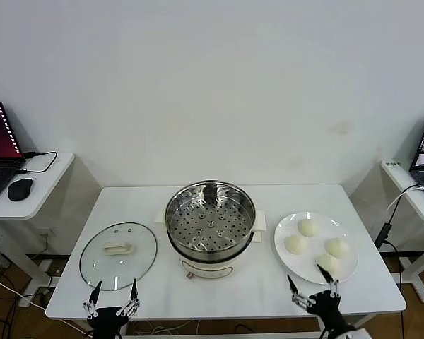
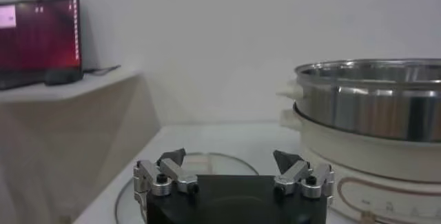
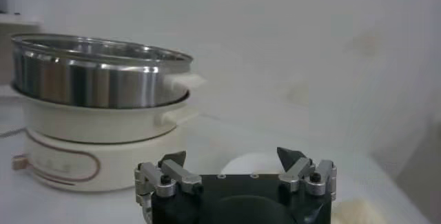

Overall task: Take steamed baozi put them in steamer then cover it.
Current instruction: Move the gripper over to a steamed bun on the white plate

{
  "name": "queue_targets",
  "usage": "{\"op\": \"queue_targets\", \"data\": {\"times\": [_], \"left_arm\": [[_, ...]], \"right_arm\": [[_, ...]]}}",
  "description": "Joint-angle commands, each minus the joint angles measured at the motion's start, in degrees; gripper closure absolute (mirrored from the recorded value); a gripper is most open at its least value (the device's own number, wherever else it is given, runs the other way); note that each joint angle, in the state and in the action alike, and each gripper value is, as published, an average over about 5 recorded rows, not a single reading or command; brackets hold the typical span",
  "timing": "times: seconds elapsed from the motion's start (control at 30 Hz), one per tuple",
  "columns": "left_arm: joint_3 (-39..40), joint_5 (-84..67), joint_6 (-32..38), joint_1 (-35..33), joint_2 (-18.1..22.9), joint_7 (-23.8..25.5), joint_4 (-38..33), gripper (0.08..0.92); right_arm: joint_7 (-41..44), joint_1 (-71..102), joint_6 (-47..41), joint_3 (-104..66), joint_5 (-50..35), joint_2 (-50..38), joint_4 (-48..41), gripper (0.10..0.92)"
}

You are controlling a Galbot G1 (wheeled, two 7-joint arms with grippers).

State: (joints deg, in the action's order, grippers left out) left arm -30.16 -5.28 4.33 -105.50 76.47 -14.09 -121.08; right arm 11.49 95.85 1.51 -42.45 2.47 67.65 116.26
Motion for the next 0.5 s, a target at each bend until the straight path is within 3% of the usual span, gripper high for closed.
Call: {"op": "queue_targets", "data": {"times": [0.03,0.2,0.5], "left_arm": [[-0.52,5.54,-1.01,1.17,-0.82,-1.15,0.56,0.177],[-0.51,7.66,-1.06,1.44,-0.99,-1.66,0.56,0.177],[-0.85,9.89,-0.97,2.18,-0.65,-3.19,1.09,0.177]], "right_arm": [[3.63,-7.89,-5.48,-5.12,15.86,-11.27,-1.24,0.203],[11.4,-15.32,-7.86,-4.43,21.79,-21.75,-5.85,0.203],[26.74,-36.85,-7.59,11.85,19.05,-40.6,-17.14,0.203]]}}
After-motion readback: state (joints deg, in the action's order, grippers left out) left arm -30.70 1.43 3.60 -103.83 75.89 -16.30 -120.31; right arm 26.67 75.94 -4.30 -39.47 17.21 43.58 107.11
